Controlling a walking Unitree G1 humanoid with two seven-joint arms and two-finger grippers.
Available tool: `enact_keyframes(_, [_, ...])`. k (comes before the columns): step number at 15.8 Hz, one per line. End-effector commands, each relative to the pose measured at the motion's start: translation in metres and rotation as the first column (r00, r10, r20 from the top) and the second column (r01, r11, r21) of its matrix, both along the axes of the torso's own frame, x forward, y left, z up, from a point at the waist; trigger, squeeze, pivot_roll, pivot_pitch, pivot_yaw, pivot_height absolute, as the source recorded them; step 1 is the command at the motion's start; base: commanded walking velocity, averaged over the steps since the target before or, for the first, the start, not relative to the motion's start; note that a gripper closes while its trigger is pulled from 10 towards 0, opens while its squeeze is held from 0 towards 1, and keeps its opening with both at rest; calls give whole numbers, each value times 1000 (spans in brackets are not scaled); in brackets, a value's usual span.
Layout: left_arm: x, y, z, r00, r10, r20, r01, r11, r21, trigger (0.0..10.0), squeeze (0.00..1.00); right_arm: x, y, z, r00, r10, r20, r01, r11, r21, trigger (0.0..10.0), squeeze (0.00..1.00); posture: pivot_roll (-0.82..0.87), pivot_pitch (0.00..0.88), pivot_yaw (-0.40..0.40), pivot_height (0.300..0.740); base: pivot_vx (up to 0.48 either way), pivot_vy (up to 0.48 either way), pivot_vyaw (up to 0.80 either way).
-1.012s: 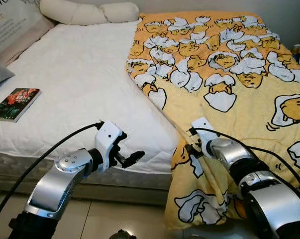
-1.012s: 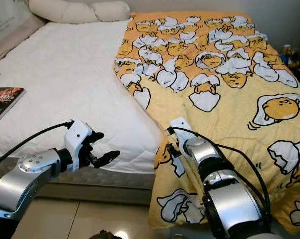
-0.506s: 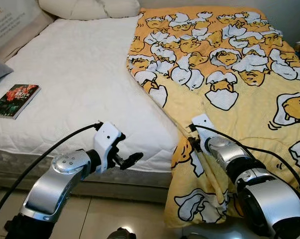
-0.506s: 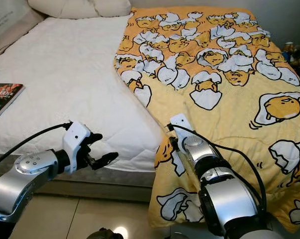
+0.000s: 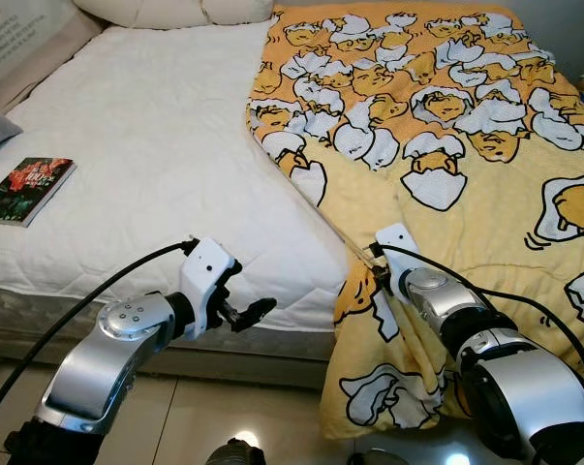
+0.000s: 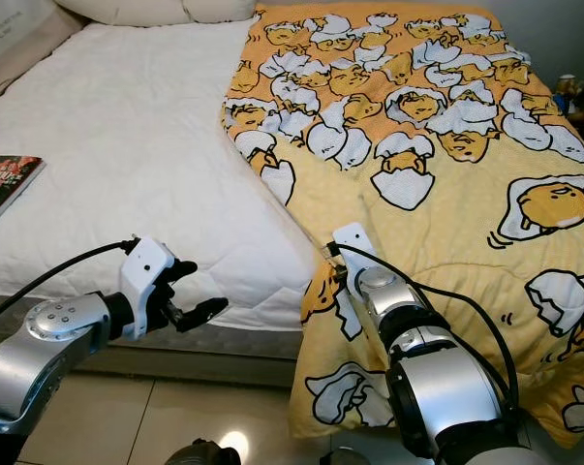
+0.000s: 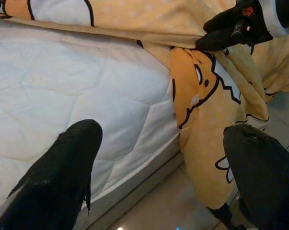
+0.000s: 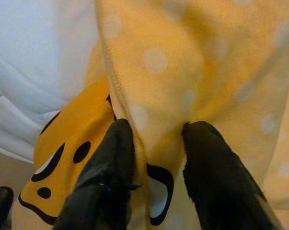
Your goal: Clean up the room
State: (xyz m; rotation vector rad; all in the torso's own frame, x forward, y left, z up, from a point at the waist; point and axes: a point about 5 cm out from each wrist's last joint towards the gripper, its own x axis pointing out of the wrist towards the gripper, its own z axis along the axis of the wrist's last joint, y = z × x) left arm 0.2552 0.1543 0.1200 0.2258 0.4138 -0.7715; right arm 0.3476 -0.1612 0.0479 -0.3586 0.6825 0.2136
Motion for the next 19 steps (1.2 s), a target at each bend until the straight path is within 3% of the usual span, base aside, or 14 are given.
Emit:
enact_keyframes(1, [-1, 4, 3, 1000, 9, 6, -9, 1000, 11, 10000, 0, 1, -2, 1, 1000, -15, 0, 15, 1000, 3, 0, 0, 100, 94, 64, 740, 0, 0, 0])
enact_keyframes(8, [-3, 6, 4, 1000, 21, 6, -22, 1000, 16, 10000, 0, 5, -7, 8, 999, -24, 21, 24, 999, 25, 0, 0, 90, 103, 61, 740, 0, 0, 0])
enact_keyframes(14, [-2, 20, 10, 998, 56, 22, -56, 998, 22, 10000, 0, 12, 2, 22, 992, 106, 64, -115, 983, 146, 0, 0, 83, 95, 57, 740, 0, 0, 0])
enact_keyframes(15, [-4, 24, 12, 998, 62, 26, -63, 998, 28, 10000, 0, 15, 11, 30, 981, 177, 73, -189, 957, 220, 0, 0, 80, 94, 57, 740, 0, 0, 0])
enact_keyframes(16, [-5, 29, 14, 997, 70, 28, -71, 997, 33, 10000, 0, 16, 26, 39, 960, 270, 80, -281, 905, 319, 0, 0, 79, 92, 57, 740, 0, 0, 0])
enact_keyframes(18, [-5, 31, 15, 997, 76, 29, -77, 996, 36, 10000, 0, 15, 34, 43, 944, 320, 81, -327, 872, 364, 0, 0, 81, 92, 57, 740, 0, 0, 0])
enact_keyframes(19, [-5, 35, 16, 996, 84, 32, -85, 995, 43, 10000, 0, 12, 46, 48, 917, 391, 83, -388, 822, 417, 0, 0, 81, 92, 58, 740, 0, 0, 0])
